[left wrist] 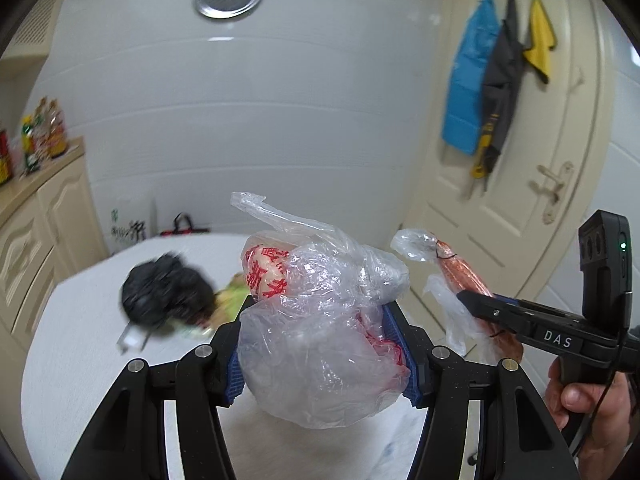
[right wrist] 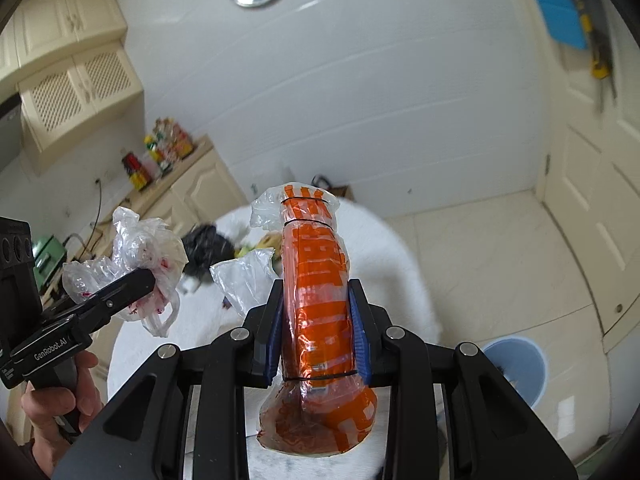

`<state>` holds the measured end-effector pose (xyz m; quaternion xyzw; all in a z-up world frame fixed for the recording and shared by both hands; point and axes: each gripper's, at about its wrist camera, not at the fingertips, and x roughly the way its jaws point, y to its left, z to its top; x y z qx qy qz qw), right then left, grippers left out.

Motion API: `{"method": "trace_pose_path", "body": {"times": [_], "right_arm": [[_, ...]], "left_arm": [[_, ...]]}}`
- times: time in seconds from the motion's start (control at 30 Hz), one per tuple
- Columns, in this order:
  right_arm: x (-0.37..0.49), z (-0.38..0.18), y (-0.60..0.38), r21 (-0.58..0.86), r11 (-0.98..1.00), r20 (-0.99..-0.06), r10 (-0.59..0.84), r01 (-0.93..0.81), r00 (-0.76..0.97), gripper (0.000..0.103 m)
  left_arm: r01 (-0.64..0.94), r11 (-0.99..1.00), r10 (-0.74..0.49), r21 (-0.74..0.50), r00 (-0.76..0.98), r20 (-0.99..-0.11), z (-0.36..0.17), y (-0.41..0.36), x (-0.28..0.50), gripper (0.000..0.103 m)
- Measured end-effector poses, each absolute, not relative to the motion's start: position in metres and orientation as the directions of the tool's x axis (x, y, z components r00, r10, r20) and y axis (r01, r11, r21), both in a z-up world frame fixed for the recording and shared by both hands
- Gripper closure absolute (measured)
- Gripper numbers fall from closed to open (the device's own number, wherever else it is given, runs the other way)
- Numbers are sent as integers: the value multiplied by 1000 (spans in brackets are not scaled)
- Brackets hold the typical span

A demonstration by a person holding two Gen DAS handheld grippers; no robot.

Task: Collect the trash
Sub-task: 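Carry the orange sausage and clear bag over to the blue bin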

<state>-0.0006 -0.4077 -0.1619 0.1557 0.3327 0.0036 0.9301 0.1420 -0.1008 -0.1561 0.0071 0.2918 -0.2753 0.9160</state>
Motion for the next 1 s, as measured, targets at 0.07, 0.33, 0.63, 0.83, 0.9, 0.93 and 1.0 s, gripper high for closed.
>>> {"method": "trace_pose_path", "body": {"times": [0.07,0.33,0.63,0.83,0.9,0.93,1.0], "right_arm": [[-9,-152,-419,288,950,-602,83,119,794,74],[-48,-125,-484,263,923,-569,-87,281,818,74],[-84,-143,-571,263,834,-605,-248,484,756,74],[-93,-180,-621,265,771,-660,-292,579,692,74],[-93,-200,-638,272,749,-688,-288,604,666,73],[-91,-208,-644,276,739,-700,-284,614,656,74],[-89,-230,-656,285,718,-724,-272,635,634,74]], "left_arm": [[541,830,-525,-140,670,-525,-151,-115,140,48],[648,750,-614,-133,606,-507,-149,-180,149,48],[736,657,-671,-166,470,-573,-173,-266,194,48],[766,615,-666,-186,379,-642,-199,-331,227,48],[772,607,-652,-192,344,-676,-211,-356,238,48],[773,604,-640,-196,324,-696,-222,-367,244,48],[772,603,-620,-201,295,-727,-236,-385,254,48]]}}
